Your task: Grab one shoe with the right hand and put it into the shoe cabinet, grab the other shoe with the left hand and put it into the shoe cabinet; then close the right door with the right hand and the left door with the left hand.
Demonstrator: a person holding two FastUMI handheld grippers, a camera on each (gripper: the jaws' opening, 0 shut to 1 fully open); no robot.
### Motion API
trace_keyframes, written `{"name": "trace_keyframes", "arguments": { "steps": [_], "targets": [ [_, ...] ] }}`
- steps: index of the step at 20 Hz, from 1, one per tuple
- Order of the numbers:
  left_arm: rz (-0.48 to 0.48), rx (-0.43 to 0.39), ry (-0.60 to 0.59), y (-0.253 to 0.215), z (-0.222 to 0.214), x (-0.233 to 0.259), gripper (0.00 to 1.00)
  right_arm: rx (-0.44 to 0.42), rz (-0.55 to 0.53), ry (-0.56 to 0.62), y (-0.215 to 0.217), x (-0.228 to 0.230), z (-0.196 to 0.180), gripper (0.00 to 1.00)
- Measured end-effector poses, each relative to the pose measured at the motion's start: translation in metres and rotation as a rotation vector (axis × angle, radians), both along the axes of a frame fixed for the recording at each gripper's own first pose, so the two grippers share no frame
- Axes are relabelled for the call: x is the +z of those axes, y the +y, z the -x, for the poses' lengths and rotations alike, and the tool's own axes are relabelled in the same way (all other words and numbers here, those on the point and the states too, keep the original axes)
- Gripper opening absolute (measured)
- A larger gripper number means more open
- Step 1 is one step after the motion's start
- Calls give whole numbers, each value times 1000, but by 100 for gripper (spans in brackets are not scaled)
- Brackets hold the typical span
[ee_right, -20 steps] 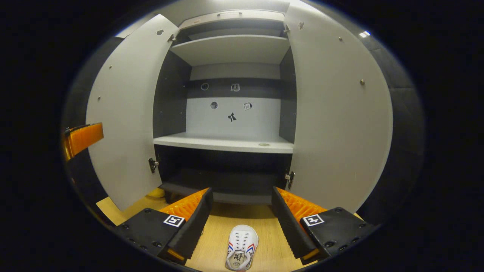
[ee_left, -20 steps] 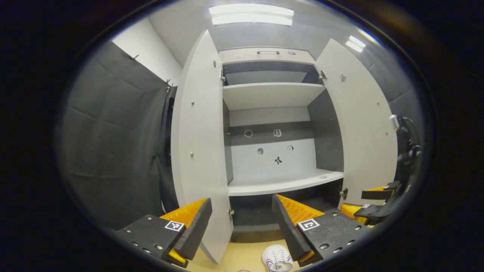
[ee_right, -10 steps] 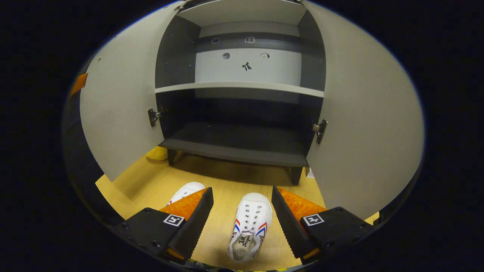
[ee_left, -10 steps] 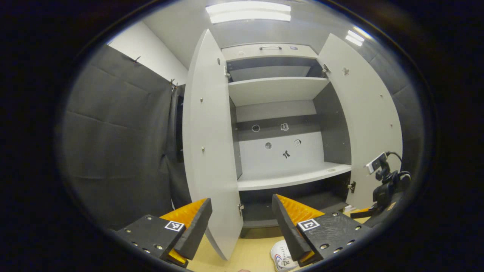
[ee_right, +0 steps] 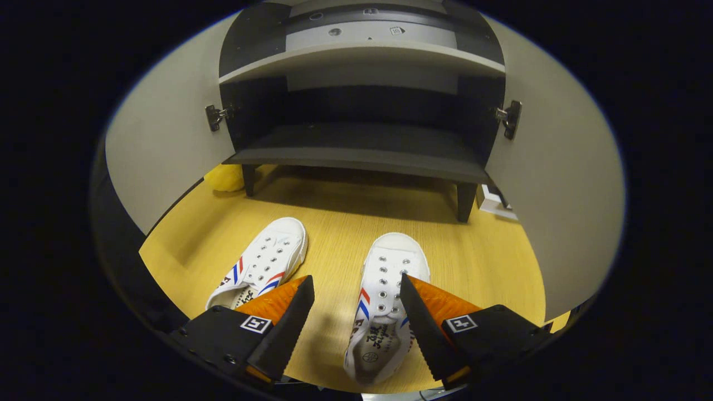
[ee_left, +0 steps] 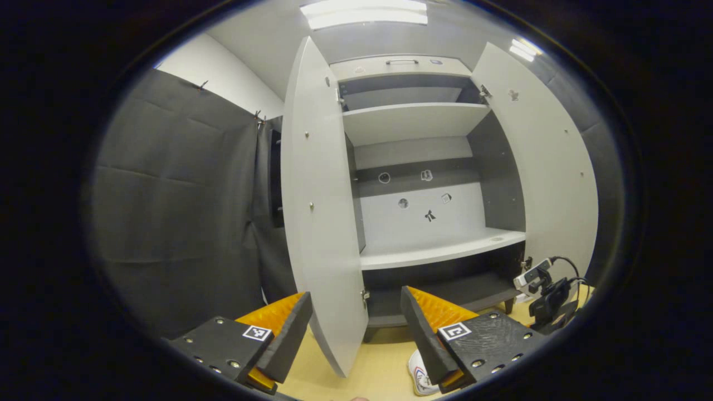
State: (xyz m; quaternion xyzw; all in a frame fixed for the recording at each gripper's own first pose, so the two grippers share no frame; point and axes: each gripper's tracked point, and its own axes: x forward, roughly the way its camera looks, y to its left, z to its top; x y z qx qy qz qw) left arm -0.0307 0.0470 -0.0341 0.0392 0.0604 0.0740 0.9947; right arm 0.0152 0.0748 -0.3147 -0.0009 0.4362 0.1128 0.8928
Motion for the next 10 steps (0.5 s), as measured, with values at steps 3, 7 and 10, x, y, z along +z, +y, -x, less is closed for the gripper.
{"name": "trace_keyframes", "arguments": {
  "steps": [3,7,10],
  "targets": [
    [0,8,11,3,0,-4,91,4,20,40,-2,-17,3,97],
    [0,10,25,4,-1,-8,91,34,71,67,-3,-32,8,82],
    [-5,5,23,1,-2,-6,91,45,104,79,-2,-41,8,75]
  ]
}}
